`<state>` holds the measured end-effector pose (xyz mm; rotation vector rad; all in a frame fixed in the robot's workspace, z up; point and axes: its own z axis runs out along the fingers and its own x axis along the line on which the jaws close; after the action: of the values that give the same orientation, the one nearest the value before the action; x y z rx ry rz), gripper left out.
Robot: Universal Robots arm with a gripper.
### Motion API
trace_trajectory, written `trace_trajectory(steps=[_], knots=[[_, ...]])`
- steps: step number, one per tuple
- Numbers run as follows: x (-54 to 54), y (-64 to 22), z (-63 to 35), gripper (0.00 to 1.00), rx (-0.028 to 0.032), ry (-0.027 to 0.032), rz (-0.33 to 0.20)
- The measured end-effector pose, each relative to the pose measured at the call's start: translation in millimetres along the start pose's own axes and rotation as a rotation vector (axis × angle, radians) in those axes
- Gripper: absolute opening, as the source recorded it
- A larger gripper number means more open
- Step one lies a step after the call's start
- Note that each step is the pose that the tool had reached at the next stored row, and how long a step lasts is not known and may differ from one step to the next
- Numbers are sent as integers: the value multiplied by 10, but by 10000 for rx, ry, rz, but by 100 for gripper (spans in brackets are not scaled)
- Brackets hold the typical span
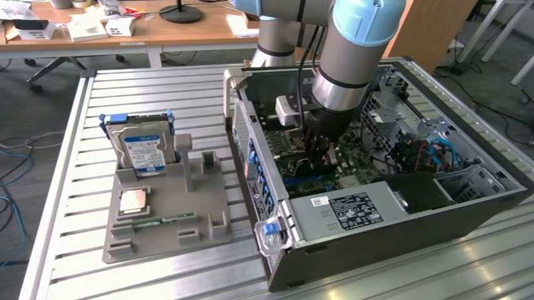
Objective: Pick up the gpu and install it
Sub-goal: 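Insert the gpu into the slot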
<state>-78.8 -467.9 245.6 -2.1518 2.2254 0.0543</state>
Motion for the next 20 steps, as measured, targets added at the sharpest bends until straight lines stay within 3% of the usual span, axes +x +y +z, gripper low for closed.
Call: trace_trajectory(steps=[5,20], knots=[[-1,1,0,26,1,-31,2],[0,2,11,26,1,-31,-1]])
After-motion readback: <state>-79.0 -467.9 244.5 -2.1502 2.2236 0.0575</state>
